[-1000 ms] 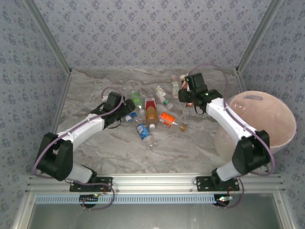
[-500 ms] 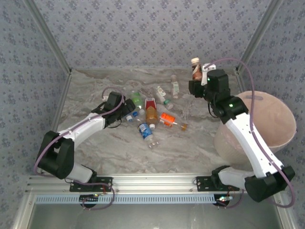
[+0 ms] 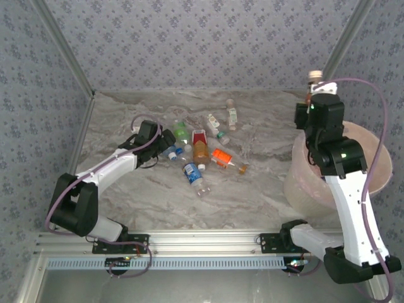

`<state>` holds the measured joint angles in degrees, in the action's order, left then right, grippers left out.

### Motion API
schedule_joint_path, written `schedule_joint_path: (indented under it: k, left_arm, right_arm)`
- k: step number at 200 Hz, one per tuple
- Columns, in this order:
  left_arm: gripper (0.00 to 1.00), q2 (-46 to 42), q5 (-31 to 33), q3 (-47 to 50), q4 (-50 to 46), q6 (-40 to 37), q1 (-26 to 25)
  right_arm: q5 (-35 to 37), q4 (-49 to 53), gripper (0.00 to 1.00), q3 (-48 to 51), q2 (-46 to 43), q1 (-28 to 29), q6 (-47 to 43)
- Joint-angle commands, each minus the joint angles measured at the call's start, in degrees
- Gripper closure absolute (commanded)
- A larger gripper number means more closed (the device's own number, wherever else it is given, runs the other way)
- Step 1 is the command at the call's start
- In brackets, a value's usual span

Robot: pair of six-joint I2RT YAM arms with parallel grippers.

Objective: Put the plastic bottles in the bin

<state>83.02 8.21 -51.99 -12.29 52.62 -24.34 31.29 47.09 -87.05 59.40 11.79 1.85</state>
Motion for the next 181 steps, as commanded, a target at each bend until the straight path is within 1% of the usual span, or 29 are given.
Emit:
schedule_joint_path:
  k: [1, 17, 37, 71, 96, 119, 140, 181]
  left_arm:
    - [0.02, -0.31, -0.08, -1.6, -1.33, 0.38, 0.62]
    - [0.02, -0.09, -0.33, -2.14, -1.68, 0.31, 0.72]
    - [0.02, 0.18, -0.59, -2.83, -2.11, 0.22, 0.76]
    - [0.02, 0.63, -1.24, -3.77, -3.09, 0.61, 0.85]
    - [0.02, 0.93, -1.42, -4.31, -3.34, 0.47, 0.93]
    - [0.02, 1.64, -2.07, -4.39, -3.51, 0.88, 1.95]
    - [0.02, 1.8, -3.22, -4.53, -3.85, 1.36, 2.9]
    - [0.02, 1.64, -3.72, -5.08, -4.79, 1.17, 3.09]
  right_arm:
    - [5.6, 6.42, 0.51, -0.83, -2.52, -6.1, -0.36]
    - [5.27, 6.14, 0.51, 0.76, -4.32, -10.03, -0.35]
    - [5.83, 5.64, 0.51, 3.26, -5.81, -13.56, -0.51]
    - [11.19, 6.54, 0.5, 6.99, -6.76, -18.49, -0.71]
    - [9.62, 5.63, 0.5, 9.98, -8.3, -22.81, -0.53]
    - [10.2, 5.12, 0.49, 12.41, -8.35, -25.5, -1.04]
    - [10.56, 4.77, 0.47, 14.1, -8.29, -27.61, -0.29]
    - [12.96, 3.37, 0.43, 16.55, -8.13, -29.31, -0.44]
